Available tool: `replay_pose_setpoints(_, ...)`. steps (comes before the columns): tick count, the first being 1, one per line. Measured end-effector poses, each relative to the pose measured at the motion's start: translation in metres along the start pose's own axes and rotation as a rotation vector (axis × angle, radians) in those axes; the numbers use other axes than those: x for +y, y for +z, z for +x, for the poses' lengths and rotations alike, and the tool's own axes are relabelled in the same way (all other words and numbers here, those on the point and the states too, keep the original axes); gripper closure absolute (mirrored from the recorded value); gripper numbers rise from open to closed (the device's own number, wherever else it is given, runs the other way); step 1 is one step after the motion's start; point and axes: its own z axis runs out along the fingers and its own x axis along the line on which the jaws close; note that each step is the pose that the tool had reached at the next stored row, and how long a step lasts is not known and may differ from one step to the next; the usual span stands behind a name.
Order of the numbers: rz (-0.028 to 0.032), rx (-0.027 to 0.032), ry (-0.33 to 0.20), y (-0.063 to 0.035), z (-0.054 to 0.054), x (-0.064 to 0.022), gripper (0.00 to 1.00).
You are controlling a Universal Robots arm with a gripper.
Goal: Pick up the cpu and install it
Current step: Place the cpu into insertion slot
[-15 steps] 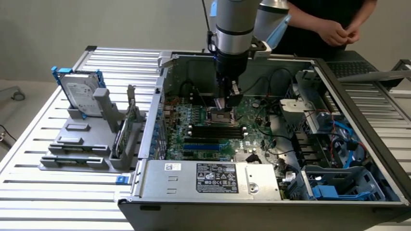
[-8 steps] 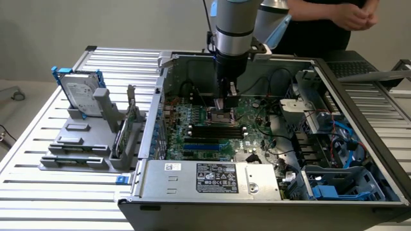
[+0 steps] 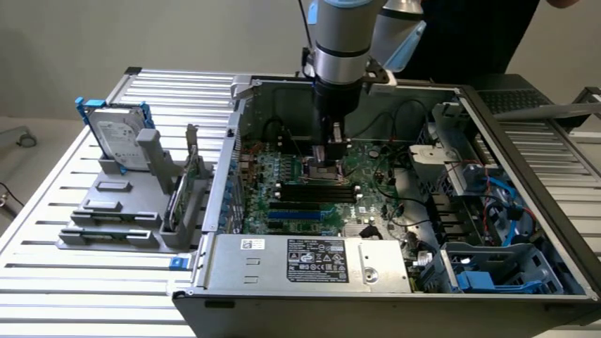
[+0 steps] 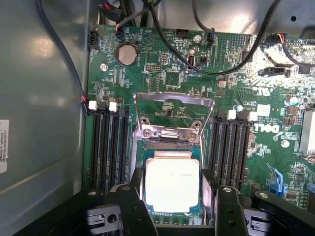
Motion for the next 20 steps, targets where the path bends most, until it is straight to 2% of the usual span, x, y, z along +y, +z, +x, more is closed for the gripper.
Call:
replay_pose_setpoints(7, -0.0009, -0.0004, 0.03, 0.0046, 0.0, -0.0066, 0.45)
replay_pose_setpoints(12, -0.0063, 0.0041, 0.04, 0.0078, 0.0, -0.0077, 0.45)
replay_pose_setpoints(20, -0.0114, 0.007, 0.052, 0.0151, 0.0, -0.0092, 0.45)
